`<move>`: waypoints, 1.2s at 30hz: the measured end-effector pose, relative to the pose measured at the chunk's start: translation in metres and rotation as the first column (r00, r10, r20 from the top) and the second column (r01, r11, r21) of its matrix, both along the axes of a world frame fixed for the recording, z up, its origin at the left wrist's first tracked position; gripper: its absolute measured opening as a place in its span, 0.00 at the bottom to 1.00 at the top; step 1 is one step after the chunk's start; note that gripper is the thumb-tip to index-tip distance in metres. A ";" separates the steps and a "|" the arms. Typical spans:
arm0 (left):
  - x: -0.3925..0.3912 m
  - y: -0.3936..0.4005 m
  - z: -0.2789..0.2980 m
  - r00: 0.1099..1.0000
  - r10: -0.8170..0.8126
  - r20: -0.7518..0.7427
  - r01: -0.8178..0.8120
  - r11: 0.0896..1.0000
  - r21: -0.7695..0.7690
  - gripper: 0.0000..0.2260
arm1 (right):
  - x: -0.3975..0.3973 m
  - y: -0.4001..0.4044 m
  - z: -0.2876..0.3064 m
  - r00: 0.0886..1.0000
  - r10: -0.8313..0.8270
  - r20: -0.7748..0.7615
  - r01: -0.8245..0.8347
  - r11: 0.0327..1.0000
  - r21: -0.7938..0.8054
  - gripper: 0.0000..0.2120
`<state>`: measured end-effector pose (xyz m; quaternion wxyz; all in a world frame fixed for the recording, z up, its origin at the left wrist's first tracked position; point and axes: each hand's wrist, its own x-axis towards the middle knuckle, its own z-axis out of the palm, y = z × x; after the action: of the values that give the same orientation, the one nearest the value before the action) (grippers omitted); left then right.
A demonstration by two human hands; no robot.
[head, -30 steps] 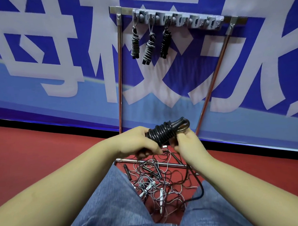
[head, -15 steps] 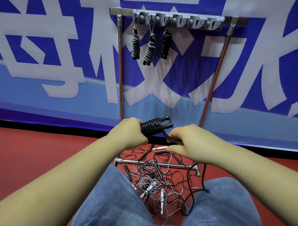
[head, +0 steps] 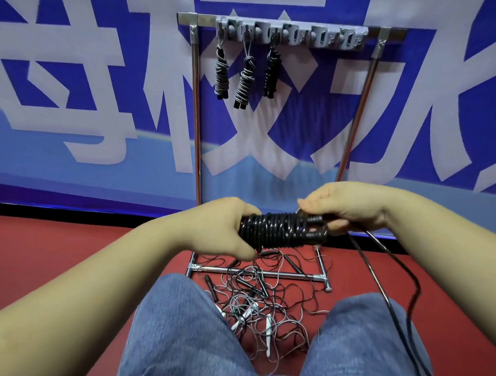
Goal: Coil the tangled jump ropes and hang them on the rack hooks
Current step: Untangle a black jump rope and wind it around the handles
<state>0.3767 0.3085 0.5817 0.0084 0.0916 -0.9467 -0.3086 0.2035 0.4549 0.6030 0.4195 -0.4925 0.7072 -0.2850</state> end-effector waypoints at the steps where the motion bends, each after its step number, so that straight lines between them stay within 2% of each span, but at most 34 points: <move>1: 0.000 -0.001 0.000 1.000 0.006 -0.021 -0.005 0.998 0.065 0.11 | 0.000 0.001 -0.005 0.986 -0.045 0.159 0.049 0.999 -0.023 0.19; 2: 0.000 -0.002 0.000 0.999 0.016 -0.038 -0.011 0.993 0.118 0.10 | 0.003 0.001 -0.010 0.941 -0.101 0.324 0.125 0.991 -0.054 0.18; 4: -0.001 -0.003 -0.001 0.998 0.028 -0.054 -0.015 0.974 0.225 0.11 | 0.017 -0.002 -0.019 0.783 -0.181 0.595 0.302 0.947 -0.109 0.13; 6: -0.003 -0.001 -0.003 0.997 0.043 -0.065 -0.017 0.934 0.356 0.12 | 0.032 -0.008 -0.028 0.673 -0.226 0.704 0.466 0.869 -0.168 0.11; 7: -0.004 0.000 -0.004 0.996 0.057 -0.069 -0.024 0.910 0.415 0.12 | 0.040 -0.011 -0.031 0.679 -0.269 0.683 0.540 0.814 -0.216 0.13; 9: -0.006 0.003 -0.006 0.994 0.090 -0.069 -0.043 0.865 0.500 0.10 | 0.050 -0.015 -0.033 0.758 -0.404 0.512 0.612 0.714 -0.342 0.17; 10: -0.007 0.004 -0.006 0.992 0.106 -0.062 -0.058 0.845 0.531 0.10 | 0.052 -0.015 -0.033 0.780 -0.444 0.442 0.612 0.690 -0.387 0.17; 12: -0.009 0.004 -0.007 0.989 0.141 -0.048 -0.088 0.813 0.576 0.10 | 0.057 -0.014 -0.031 0.792 -0.456 0.406 0.605 0.678 -0.418 0.16; 16: -0.011 0.004 -0.009 0.981 0.191 -0.023 -0.133 0.758 0.638 0.09 | 0.059 -0.010 -0.030 0.831 -0.427 0.357 0.553 0.699 -0.453 0.14; 18: -0.014 0.005 -0.011 0.969 0.245 -0.018 -0.176 0.743 0.646 0.12 | 0.055 -0.011 -0.033 0.841 -0.416 0.347 0.537 0.719 -0.441 0.15; 20: -0.020 0.003 -0.013 0.927 0.375 -0.015 -0.256 0.660 0.706 0.11 | 0.051 -0.013 -0.040 0.867 -0.387 0.314 0.491 0.770 -0.408 0.14; 22: -0.026 -0.004 -0.013 0.861 0.509 0.004 -0.330 0.553 0.765 0.09 | 0.052 -0.014 -0.051 0.914 -0.356 0.195 0.404 0.844 -0.353 0.11; 23: -0.029 -0.008 -0.013 0.834 0.551 -0.005 -0.367 0.563 0.740 0.09 | 0.053 -0.014 -0.055 0.935 -0.345 0.084 0.353 0.874 -0.333 0.11; 25: -0.033 -0.015 -0.015 0.802 0.593 -0.065 -0.451 0.673 0.586 0.10 | 0.054 -0.014 -0.055 0.922 -0.320 -0.219 0.241 0.915 -0.323 0.11; 27: -0.036 -0.021 -0.015 0.783 0.610 -0.122 -0.532 0.758 0.377 0.08 | 0.055 -0.015 -0.043 0.824 -0.287 -0.488 0.145 0.940 -0.309 0.14; 29: -0.040 -0.025 -0.013 0.798 0.589 -0.128 -0.577 0.807 0.125 0.08 | 0.057 -0.018 -0.027 0.722 -0.207 -0.660 0.048 0.967 -0.250 0.14; 31: -0.043 -0.027 -0.008 0.835 0.547 -0.066 -0.551 0.826 -0.118 0.08 | 0.058 -0.023 -0.011 0.555 -0.066 -0.829 -0.090 0.986 -0.139 0.10; 33: -0.045 -0.025 -0.005 0.885 0.463 0.050 -0.426 0.849 -0.314 0.10 | 0.054 -0.029 0.008 0.417 0.030 -0.908 -0.181 0.982 -0.051 0.09; 34: -0.044 -0.023 -0.005 0.906 0.411 0.101 -0.346 0.858 -0.380 0.11 | 0.050 -0.032 0.017 0.407 0.055 -0.912 -0.203 0.979 -0.032 0.09; 36: -0.041 -0.017 -0.003 0.938 0.317 0.141 -0.228 0.870 -0.438 0.12 | 0.034 -0.038 0.031 0.494 0.064 -0.867 -0.209 0.977 -0.047 0.10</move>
<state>0.3354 0.2918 0.5787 -0.0277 0.2526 -0.9635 -0.0846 0.2374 0.4165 0.6342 -0.0034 -0.6522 0.7578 -0.0191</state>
